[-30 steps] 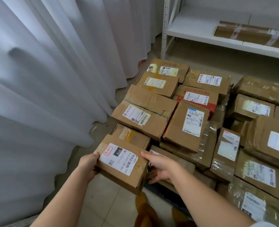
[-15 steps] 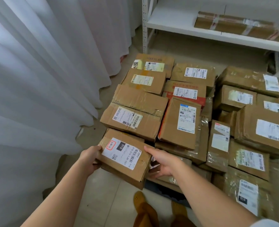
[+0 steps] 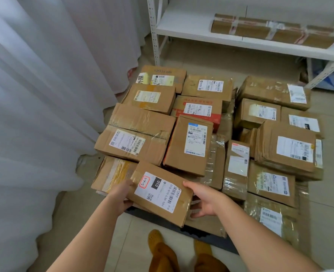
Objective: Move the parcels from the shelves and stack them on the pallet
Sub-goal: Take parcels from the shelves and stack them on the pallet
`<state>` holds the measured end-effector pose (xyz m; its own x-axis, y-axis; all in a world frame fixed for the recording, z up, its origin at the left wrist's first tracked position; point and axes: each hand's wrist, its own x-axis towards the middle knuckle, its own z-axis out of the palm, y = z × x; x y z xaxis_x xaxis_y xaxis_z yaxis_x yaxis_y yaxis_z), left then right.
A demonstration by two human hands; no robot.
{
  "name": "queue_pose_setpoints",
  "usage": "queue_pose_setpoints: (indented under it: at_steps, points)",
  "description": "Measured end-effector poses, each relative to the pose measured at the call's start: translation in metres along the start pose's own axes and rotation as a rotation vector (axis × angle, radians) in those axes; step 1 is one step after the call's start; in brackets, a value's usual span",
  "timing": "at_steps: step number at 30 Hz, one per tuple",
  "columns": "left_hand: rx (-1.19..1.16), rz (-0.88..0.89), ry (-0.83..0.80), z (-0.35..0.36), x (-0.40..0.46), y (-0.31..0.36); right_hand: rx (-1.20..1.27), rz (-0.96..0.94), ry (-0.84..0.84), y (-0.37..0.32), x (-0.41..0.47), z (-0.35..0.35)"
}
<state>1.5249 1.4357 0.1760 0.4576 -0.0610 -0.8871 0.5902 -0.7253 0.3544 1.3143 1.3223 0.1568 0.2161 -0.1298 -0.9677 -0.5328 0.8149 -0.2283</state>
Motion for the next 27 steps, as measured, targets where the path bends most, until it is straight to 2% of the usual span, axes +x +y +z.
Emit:
queue_pose_setpoints:
  at_steps: [7,17,27]
  points:
    - [0.031,-0.026,-0.003,0.018,-0.009,-0.008,-0.069,0.052,0.041,0.006,0.001,-0.025]
    - [0.093,-0.021,0.037,0.003,-0.012,0.003,-0.086,0.029,0.014,-0.003,-0.005,-0.012]
    - [0.150,-0.094,-0.020,0.018,-0.016,-0.012,-0.164,0.105,0.094,0.007,-0.004,-0.038]
